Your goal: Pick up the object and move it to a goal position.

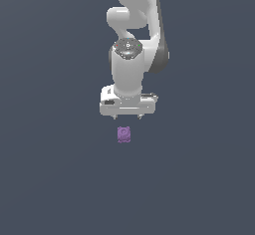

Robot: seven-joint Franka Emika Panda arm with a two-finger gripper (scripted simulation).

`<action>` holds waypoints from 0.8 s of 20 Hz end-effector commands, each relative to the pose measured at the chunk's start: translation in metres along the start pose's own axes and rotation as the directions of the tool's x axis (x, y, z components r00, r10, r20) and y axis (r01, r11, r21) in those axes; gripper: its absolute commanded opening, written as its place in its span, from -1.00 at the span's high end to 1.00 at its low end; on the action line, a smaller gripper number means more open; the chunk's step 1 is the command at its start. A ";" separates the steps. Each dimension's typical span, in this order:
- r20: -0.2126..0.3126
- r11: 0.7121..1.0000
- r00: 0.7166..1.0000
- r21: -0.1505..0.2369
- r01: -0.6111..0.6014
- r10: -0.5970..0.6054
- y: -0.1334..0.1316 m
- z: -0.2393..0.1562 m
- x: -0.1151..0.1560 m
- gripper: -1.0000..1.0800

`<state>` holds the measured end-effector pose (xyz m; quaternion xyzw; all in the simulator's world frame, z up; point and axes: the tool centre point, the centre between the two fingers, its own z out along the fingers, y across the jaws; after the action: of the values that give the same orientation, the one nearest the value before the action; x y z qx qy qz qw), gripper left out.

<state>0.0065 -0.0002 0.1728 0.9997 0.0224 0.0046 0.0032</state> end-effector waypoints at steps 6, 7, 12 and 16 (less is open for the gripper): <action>0.005 1.000 1.000 0.002 0.016 -0.016 0.008 0.038 0.005 -0.92; 0.005 1.000 1.000 0.002 0.018 -0.018 0.009 0.045 0.005 -0.92; 0.008 1.000 1.000 0.005 0.029 -0.029 0.015 0.072 0.007 -0.92; 0.009 0.999 0.999 0.007 0.033 -0.033 0.016 0.082 0.007 -0.92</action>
<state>0.0146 -0.0163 0.0941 0.9993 0.0380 -0.0005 0.0003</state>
